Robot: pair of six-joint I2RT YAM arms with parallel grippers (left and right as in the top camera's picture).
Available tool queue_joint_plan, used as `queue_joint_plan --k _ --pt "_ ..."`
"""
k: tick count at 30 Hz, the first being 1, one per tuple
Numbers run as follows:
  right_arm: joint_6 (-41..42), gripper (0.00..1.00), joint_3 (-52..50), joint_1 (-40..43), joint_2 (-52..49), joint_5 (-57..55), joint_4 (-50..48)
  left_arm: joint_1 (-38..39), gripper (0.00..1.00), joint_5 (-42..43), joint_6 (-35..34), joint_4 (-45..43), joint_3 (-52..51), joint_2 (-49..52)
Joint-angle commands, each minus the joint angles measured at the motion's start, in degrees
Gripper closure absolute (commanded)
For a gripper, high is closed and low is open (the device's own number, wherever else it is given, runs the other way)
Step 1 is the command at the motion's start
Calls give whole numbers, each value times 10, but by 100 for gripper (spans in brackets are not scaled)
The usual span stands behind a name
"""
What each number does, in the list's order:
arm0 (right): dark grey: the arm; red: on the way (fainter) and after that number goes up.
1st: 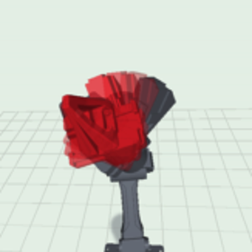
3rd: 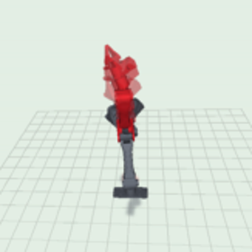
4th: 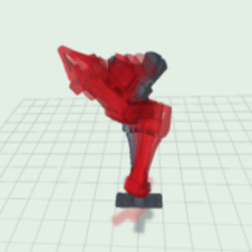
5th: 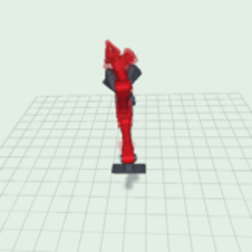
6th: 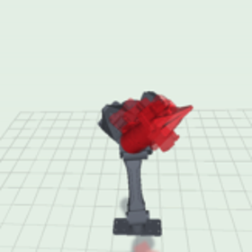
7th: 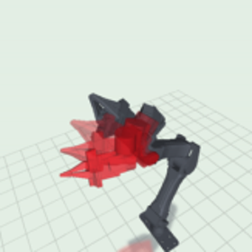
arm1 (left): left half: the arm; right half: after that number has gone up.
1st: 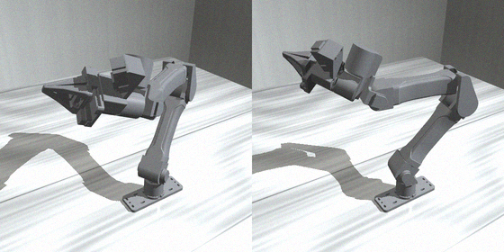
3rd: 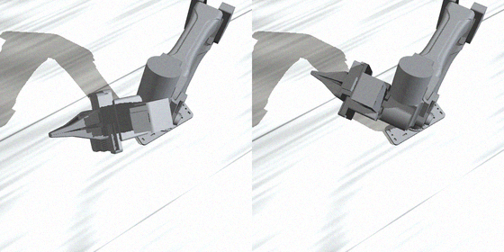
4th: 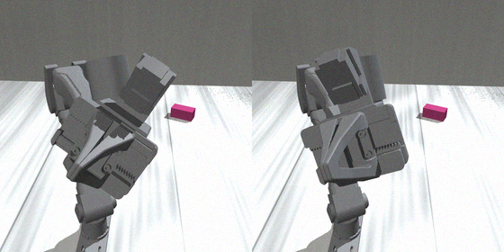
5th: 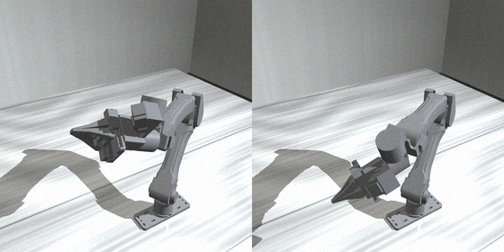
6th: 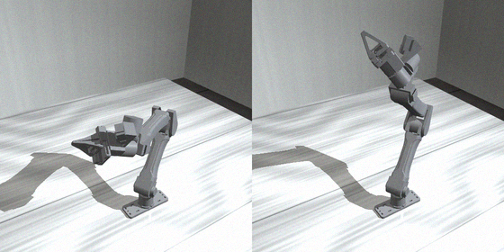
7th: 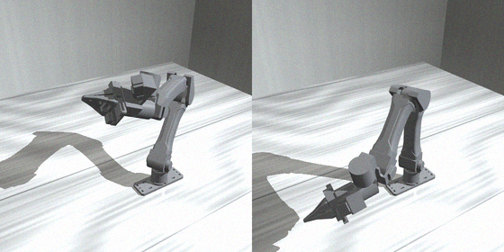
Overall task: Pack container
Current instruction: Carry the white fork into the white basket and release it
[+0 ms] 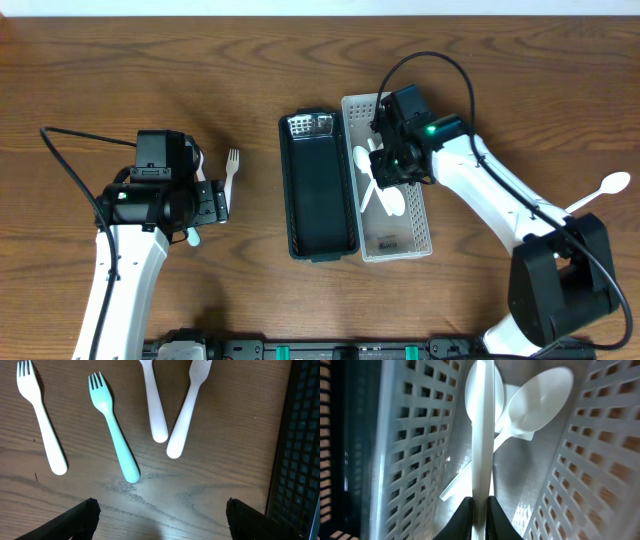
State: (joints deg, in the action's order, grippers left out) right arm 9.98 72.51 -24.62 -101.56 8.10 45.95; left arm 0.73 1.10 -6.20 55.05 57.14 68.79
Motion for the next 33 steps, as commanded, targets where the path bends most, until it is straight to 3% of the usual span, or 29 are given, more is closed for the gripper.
queue_joint_plan --k 1,2,4,7,13,15,20,33 --pt "-20 81 1 -3 4 -9 -8 -3 16 -5 -1 0 9 1" --pt "-19 76 6 -2 7 -19 -7 -3 16 -5 -1 0 9 1" --pt "-19 53 23 3 14 -31 -1 -3 16 -5 -1 0 9 1" --pt "-19 49 61 16 33 -47 23 -3 16 -5 -1 0 9 1" --pt "12 61 103 99 99 -77 58 -3 16 -5 -1 0 9 1" --pt "20 68 103 138 110 -79 70 -3 16 -5 -1 0 9 1" --pt "19 99 86 200 99 -78 124 -3 16 -5 -1 -1 9 1" --pt "19 99 -99 163 87 4 82 -3 16 -5 -1 -1 9 1"
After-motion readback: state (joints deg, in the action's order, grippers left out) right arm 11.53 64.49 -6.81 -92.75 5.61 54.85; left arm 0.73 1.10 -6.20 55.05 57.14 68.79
